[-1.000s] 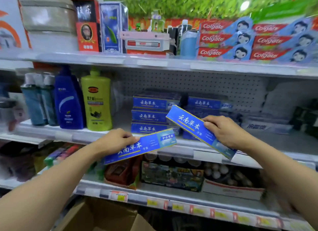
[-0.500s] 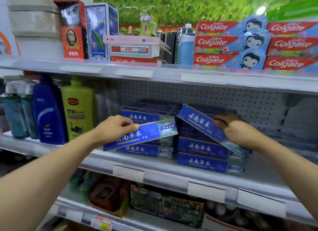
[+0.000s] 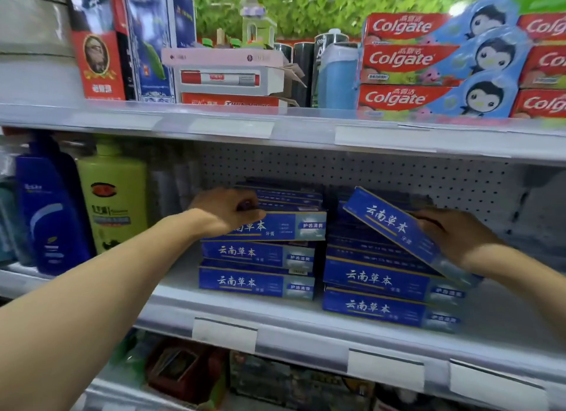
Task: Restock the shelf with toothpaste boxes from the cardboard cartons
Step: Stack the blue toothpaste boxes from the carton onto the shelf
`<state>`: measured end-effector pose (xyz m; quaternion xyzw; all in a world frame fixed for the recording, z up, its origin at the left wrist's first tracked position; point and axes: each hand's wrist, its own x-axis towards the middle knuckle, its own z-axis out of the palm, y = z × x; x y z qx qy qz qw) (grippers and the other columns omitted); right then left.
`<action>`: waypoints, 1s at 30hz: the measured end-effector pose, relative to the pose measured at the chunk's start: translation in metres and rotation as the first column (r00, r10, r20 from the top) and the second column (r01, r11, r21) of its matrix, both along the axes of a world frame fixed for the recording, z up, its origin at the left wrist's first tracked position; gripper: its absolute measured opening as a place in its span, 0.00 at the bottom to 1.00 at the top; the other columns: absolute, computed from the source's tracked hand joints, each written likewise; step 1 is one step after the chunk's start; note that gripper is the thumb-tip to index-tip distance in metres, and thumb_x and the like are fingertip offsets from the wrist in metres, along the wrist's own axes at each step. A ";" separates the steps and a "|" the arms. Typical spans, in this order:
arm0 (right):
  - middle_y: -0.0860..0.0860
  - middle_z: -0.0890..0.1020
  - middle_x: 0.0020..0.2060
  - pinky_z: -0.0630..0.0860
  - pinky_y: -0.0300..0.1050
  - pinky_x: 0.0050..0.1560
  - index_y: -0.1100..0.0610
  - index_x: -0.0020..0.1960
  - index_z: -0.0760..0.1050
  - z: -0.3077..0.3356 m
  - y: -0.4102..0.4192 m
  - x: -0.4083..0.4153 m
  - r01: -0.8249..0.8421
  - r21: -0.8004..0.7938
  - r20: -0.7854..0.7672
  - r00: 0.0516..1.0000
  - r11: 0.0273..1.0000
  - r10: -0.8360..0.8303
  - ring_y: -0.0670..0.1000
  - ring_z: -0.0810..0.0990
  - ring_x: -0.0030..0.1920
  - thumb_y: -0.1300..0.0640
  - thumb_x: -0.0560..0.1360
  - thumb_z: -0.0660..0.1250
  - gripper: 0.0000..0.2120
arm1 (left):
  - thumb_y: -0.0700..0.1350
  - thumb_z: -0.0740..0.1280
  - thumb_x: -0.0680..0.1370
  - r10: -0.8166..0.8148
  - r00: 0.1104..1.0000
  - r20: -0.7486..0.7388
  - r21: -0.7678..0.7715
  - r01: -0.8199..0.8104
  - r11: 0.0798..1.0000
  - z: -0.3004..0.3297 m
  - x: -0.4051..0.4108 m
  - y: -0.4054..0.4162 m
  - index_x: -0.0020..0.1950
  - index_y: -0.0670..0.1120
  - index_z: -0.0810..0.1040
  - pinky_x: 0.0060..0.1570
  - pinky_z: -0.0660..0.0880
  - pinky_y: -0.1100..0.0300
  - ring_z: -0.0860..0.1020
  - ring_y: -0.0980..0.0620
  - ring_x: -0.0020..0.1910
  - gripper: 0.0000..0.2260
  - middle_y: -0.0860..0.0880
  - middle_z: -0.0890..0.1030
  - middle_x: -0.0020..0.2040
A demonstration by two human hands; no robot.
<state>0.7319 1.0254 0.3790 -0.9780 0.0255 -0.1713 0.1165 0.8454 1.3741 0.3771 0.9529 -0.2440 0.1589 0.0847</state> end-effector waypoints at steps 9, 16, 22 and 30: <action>0.57 0.78 0.60 0.69 0.48 0.49 0.57 0.64 0.73 0.003 0.008 -0.001 0.082 -0.024 0.023 0.996 0.996 -0.082 0.58 0.76 0.55 0.56 0.81 0.55 0.15 | 0.67 0.47 0.72 -0.156 0.979 0.131 0.108 0.142 0.984 -0.013 0.027 0.008 0.64 0.50 0.72 0.53 0.72 0.52 0.71 0.48 0.59 0.31 0.49 0.74 0.61; 0.58 0.77 0.62 0.68 0.45 0.49 0.57 0.66 0.72 -0.001 0.016 -0.003 0.094 -0.018 0.030 0.995 0.995 -0.093 0.58 0.76 0.58 0.57 0.81 0.56 0.16 | 0.55 0.63 0.77 -0.160 0.950 0.270 0.084 0.142 0.986 -0.020 0.022 0.009 0.64 0.45 0.73 0.54 0.69 0.50 0.69 0.43 0.61 0.20 0.43 0.72 0.61; 0.60 0.79 0.58 0.68 0.47 0.51 0.60 0.62 0.74 -0.001 0.010 -0.011 0.101 -0.098 0.018 0.995 0.990 -0.099 0.60 0.76 0.55 0.59 0.81 0.56 0.14 | 0.53 0.63 0.78 -0.160 0.945 0.286 0.109 0.134 0.985 -0.017 0.013 0.001 0.70 0.47 0.66 0.62 0.62 0.52 0.65 0.46 0.66 0.22 0.46 0.68 0.68; 0.55 0.77 0.61 0.73 0.54 0.58 0.55 0.66 0.71 0.004 -0.003 0.013 0.012 -0.108 -0.025 1.000 0.994 -0.014 0.57 0.76 0.57 0.55 0.82 0.54 0.15 | 0.56 0.61 0.78 -0.183 0.955 0.232 0.155 0.149 0.977 -0.006 -0.013 -0.038 0.73 0.51 0.60 0.67 0.57 0.54 0.60 0.49 0.69 0.26 0.50 0.63 0.71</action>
